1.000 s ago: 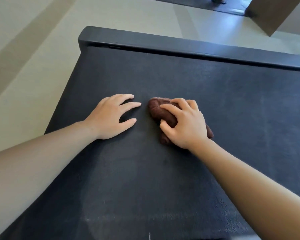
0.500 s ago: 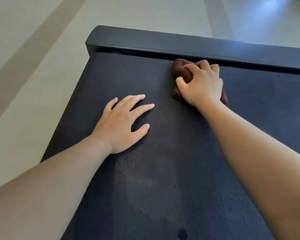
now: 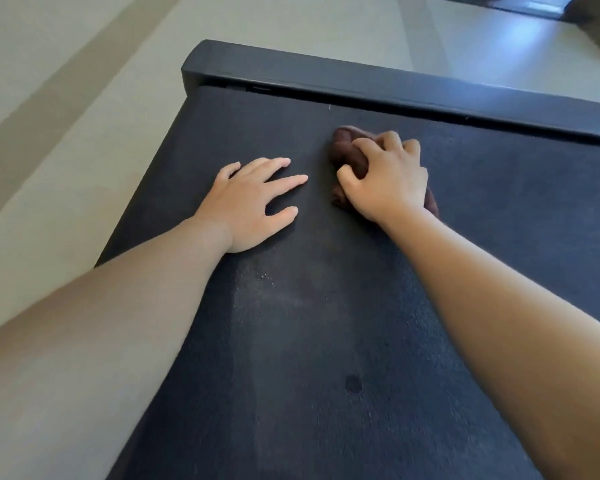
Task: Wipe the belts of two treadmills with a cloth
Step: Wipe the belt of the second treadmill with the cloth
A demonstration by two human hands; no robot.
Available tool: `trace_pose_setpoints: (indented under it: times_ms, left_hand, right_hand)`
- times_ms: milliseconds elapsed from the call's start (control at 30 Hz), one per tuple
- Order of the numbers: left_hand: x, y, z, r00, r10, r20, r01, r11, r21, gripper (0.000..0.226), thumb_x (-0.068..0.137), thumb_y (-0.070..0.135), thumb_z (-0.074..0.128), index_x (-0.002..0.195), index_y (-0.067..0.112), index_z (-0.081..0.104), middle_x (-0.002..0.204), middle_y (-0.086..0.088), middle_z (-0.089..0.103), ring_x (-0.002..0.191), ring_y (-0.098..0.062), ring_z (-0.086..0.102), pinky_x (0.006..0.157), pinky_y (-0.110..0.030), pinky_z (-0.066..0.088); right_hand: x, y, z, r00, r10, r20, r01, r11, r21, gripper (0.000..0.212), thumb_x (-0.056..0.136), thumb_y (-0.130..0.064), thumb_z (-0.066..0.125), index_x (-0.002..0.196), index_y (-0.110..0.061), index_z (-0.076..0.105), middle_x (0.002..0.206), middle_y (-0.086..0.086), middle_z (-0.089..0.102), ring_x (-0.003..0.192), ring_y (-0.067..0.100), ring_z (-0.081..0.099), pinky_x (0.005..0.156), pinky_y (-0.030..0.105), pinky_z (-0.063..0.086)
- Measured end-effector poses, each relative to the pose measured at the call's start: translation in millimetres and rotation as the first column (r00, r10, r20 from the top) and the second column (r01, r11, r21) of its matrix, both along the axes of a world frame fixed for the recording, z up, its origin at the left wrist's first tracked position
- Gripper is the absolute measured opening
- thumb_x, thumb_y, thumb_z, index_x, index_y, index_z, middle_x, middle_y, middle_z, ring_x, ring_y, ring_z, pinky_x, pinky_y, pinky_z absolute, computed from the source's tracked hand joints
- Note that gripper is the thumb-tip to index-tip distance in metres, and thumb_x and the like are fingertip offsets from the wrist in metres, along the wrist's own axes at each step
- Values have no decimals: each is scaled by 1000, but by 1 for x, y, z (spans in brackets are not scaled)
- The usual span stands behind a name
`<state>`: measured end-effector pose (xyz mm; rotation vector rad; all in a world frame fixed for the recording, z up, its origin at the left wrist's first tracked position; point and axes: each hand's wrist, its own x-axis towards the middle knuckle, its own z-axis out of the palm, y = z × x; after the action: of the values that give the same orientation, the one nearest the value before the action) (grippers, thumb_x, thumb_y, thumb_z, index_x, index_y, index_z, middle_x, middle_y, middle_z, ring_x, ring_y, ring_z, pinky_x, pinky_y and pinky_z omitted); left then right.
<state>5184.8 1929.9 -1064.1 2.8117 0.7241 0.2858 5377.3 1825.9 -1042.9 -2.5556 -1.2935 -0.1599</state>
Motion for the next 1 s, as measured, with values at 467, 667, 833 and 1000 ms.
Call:
trace_pose_setpoints:
  times_ms: [467,667,833,1000]
  left_hand:
    - [-87,-59,4,994,85,-69,-87,996,-24,48,96,43,36,143,38,31,156,3,19,144,-16,13,115,-42,10]
    - [-84,-43,9,998,50,-47,-48,998,40,48,93,44,43,140,37,39,151,1,29,139,-19,23,112,-44,20]
    - [-61,2,7,981,172,-85,-172,985,13,51,93,48,38,142,36,32,154,-2,23,142,-22,17,114,-47,17]
    - [-47,23,-4,938,347,-26,-345,937,56,51,90,53,35,139,42,32,152,0,25,141,-18,18,112,-46,16]
  right_hand:
    - [-148,-149,-4,986,168,18,-168,984,66,47,78,-56,39,114,-34,60,127,-3,51,115,28,39,77,43,41]
    - [-135,-109,-6,990,138,16,-138,987,83,47,78,-57,41,116,-37,60,125,-5,50,115,26,37,77,41,36]
    - [-106,-51,-10,992,129,14,-129,985,111,47,78,-58,39,116,-38,59,123,-6,50,114,26,38,80,43,38]
    - [-69,14,-11,997,76,11,-77,990,120,45,79,-57,41,115,-37,60,124,-3,50,114,28,37,81,44,37]
